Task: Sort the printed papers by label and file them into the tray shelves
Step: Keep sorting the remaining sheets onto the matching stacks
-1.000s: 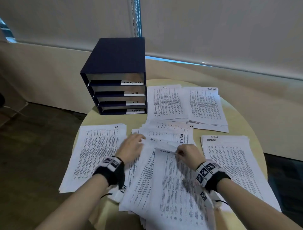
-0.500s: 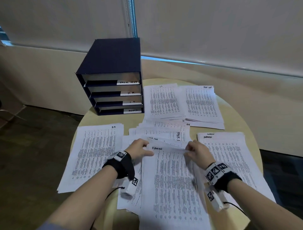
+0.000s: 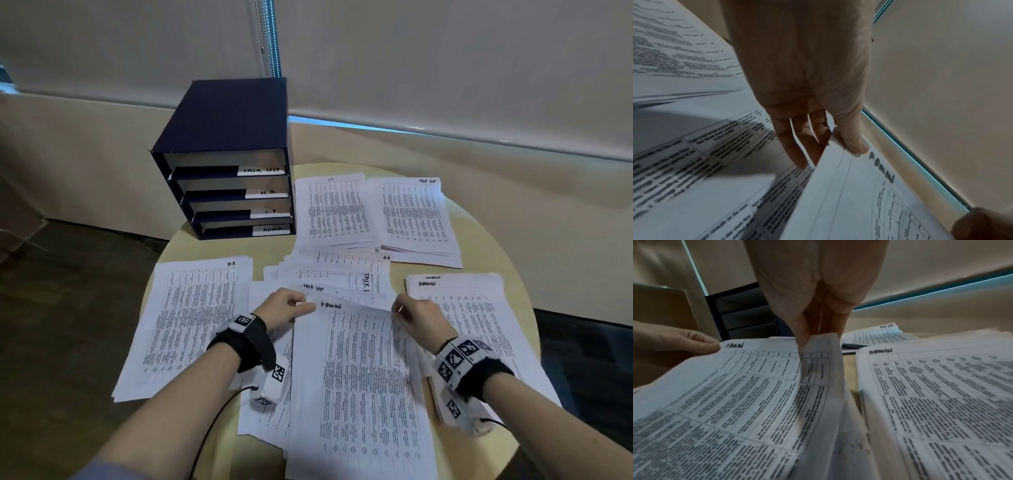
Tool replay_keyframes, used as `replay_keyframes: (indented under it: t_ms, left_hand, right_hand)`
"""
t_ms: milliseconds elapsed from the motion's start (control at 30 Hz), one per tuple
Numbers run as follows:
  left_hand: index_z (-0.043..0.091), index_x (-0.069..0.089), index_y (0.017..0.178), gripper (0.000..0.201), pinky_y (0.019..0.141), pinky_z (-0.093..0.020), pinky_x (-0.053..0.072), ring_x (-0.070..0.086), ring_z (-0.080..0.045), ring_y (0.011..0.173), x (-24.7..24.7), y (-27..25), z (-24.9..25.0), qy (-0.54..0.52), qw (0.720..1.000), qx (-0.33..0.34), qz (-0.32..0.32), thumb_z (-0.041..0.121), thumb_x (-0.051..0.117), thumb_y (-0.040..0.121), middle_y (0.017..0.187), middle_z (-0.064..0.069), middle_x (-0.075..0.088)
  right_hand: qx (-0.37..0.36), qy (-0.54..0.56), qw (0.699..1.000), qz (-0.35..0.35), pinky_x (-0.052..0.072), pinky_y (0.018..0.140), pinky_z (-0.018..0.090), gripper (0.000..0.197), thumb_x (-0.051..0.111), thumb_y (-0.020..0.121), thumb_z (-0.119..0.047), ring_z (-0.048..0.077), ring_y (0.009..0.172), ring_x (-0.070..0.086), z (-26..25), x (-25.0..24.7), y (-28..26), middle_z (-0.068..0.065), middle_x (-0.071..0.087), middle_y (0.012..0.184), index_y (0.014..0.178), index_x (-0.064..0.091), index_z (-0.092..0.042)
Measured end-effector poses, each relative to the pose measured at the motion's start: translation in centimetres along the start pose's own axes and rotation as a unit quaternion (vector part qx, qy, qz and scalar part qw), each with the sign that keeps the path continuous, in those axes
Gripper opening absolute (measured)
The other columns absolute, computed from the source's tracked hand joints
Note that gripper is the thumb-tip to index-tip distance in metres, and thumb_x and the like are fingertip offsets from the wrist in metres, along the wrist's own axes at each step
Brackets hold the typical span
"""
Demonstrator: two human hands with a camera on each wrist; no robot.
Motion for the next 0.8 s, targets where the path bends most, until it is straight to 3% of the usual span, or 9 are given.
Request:
replay_keyframes:
  t_ms: [67,167,333,467,600,633,733,800]
  left_hand:
    - [0.019,0.045,0.062,0.037,0.056,-0.026,0.026,0.032,-0.007,0.049,0.1,0.2,-0.2,0.006,1.0,-0.002,0.004,0.028,0.067,0.09,0.056,0.008,0.031]
    - [0.021,0.051,0.092,0.02,0.057,-0.021,0.029,0.038,-0.006,0.058,0.3,0.2,-0.2,0.043,0.999,-0.014,0.015,0.028,0.07,0.087,0.064,0.008,0.038]
    - [0.014,0.056,0.072,0.022,0.047,-0.013,0.03,0.041,0.003,0.044,0.4,0.3,-0.5,0.037,0.999,-0.009,0.005,0.013,0.077,0.078,0.061,0.007,0.047]
    - [0.011,0.055,0.075,0.024,0.048,-0.019,0.026,0.034,-0.004,0.045,0.5,0.4,-0.8,0.002,1.0,-0.011,0.004,0.017,0.078,0.079,0.06,0.001,0.04]
    - [0.014,0.051,0.07,0.027,0.049,-0.02,0.028,0.034,-0.006,0.046,0.4,0.5,-1.1,-0.036,0.999,-0.003,0.009,0.022,0.071,0.086,0.054,0.004,0.036]
    - [0.015,0.05,0.069,0.028,0.05,-0.02,0.028,0.033,-0.007,0.047,0.5,0.5,-1.2,-0.039,0.999,0.0,0.013,0.023,0.071,0.087,0.055,0.004,0.035]
    - [0.017,0.05,0.068,0.029,0.051,-0.021,0.026,0.031,-0.01,0.05,0.8,0.5,-1.3,-0.056,0.998,-0.001,0.017,0.023,0.07,0.087,0.057,0.002,0.032]
    - [0.016,0.05,0.068,0.028,0.051,-0.02,0.026,0.031,-0.009,0.049,0.9,0.4,-1.2,-0.062,0.998,0.004,0.013,0.023,0.069,0.088,0.057,0.001,0.032]
  right_hand:
    - [0.027,0.042,0.999,0.003,0.037,0.055,0.011,0.011,0.061,0.088,-0.015,0.006,0.061,0.054,0.2,0.2,-0.1,-0.006,0.061,0.071,0.095,0.053,-0.017]
    - [0.085,0.094,0.992,0.019,0.03,0.05,0.016,0.018,0.067,0.082,-0.011,0.006,0.055,0.046,0.6,0.5,-0.3,-0.007,0.051,0.06,0.083,0.051,-0.019]
    - [0.07,0.092,0.993,0.031,0.032,0.047,0.014,0.013,0.064,0.083,-0.009,0.004,0.049,0.046,0.2,0.3,-0.7,-0.01,0.05,0.052,0.084,0.054,-0.017]
    - [0.039,0.062,0.997,0.009,0.051,0.066,0.027,0.014,0.062,0.087,-0.014,0.012,0.064,0.061,0.3,0.5,-0.9,-0.005,0.064,0.068,0.099,0.055,-0.016]
    - [0.02,0.027,0.999,-0.009,0.037,0.056,0.008,0.013,0.056,0.092,-0.017,0.005,0.063,0.056,0.8,0.5,-1.4,-0.003,0.064,0.078,0.104,0.051,-0.015]
    - [0.017,0.014,1.0,-0.012,0.037,0.055,0.007,0.01,0.055,0.093,-0.018,0.005,0.062,0.056,0.9,0.6,-1.6,-0.003,0.063,0.078,0.101,0.05,-0.015]
    - [0.022,-0.02,0.999,-0.013,0.049,0.058,0.019,0.011,0.052,0.095,-0.023,0.015,0.065,0.061,1.3,0.7,-1.9,0.002,0.064,0.078,0.091,0.045,-0.016]
    - [0.029,-0.042,0.999,-0.004,0.042,0.052,0.016,0.015,0.052,0.095,-0.028,0.012,0.059,0.056,1.4,0.6,-2.1,0.001,0.062,0.075,0.088,0.043,-0.018]
Point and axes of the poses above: each hand's wrist, its own y-axis towards the middle knuckle, its own x-axis out of the palm, z = x × y, the point moved 4 cm from there along y, towards the middle knuckle
